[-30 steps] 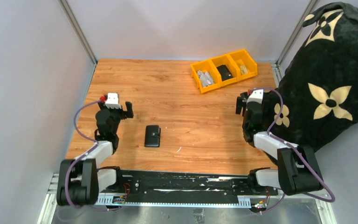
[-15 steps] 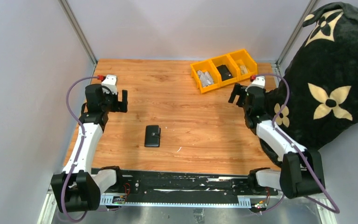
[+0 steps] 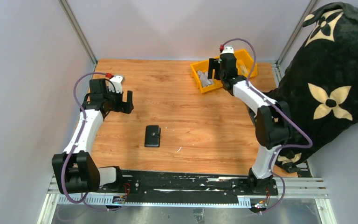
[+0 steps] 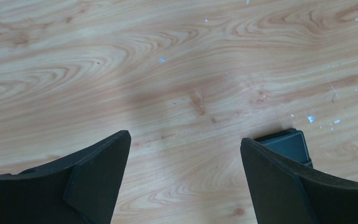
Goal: Take the credit cards out of the card holder
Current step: Move the storage box to the center of the board.
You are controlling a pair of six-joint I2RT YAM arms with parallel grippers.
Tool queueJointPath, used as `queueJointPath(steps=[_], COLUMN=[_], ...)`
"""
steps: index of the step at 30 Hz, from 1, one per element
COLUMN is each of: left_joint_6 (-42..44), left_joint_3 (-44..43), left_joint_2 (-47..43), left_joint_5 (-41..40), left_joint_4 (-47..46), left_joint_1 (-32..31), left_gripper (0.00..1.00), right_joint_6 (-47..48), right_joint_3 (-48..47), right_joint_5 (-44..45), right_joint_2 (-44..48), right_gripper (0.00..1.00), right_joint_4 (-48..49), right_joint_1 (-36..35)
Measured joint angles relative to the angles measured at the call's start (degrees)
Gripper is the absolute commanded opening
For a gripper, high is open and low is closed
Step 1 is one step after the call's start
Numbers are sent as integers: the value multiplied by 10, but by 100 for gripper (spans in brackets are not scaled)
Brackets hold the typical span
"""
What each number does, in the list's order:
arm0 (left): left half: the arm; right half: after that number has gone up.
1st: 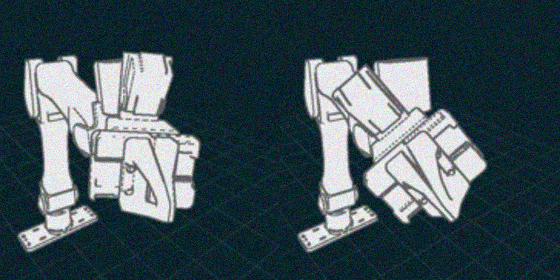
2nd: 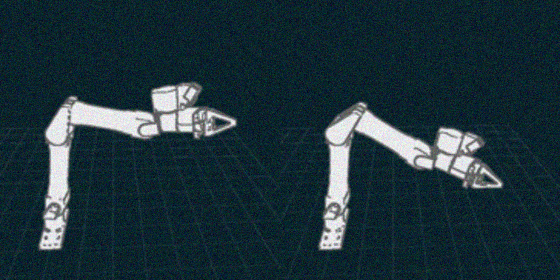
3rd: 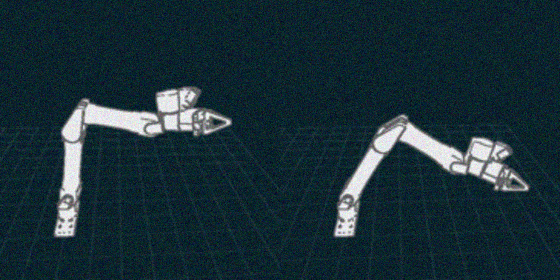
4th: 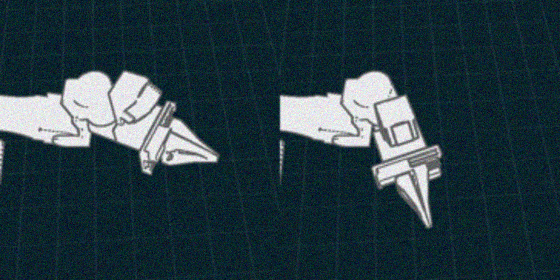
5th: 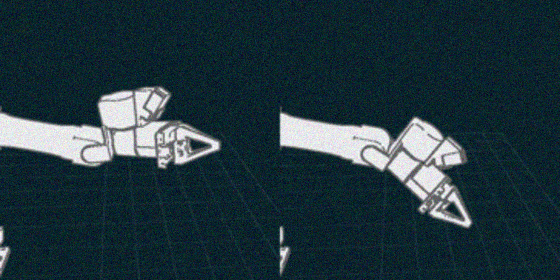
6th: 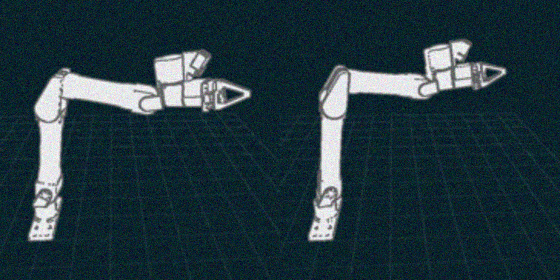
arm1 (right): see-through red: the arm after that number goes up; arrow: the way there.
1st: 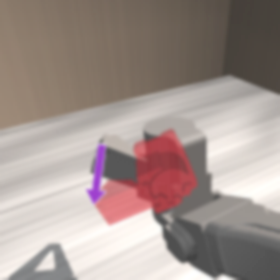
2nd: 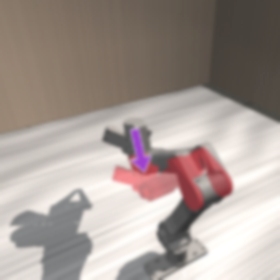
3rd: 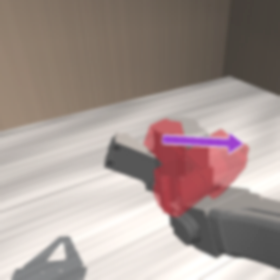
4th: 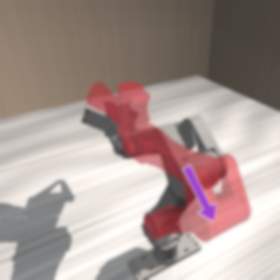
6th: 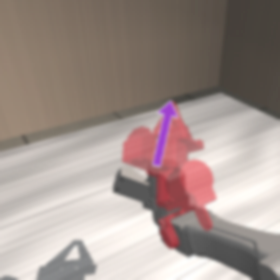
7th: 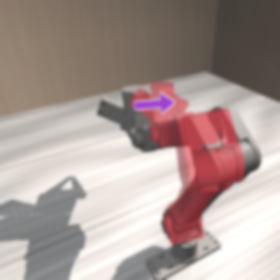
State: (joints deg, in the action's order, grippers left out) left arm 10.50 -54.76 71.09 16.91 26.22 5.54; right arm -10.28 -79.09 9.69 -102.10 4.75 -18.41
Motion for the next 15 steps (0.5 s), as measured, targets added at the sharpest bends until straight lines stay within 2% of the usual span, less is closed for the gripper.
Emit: queueJointPath(steps=[8,15], left_joint_6=[36,48], left_joint_3=[-30,-63], left_joint_2=[17,27], left_joint_5=[57,76], left_joint_4=[68,95], left_joint_1=[0,0], left_gripper=[100,100], right_joint_6=[44,72], right_joint_3=[-149,-222], right_joint_5=[52,68], right_joint_2=[-156,-253], right_gripper=[76,52], right_joint_4=[-61,-81], right_joint_1=[2,2])
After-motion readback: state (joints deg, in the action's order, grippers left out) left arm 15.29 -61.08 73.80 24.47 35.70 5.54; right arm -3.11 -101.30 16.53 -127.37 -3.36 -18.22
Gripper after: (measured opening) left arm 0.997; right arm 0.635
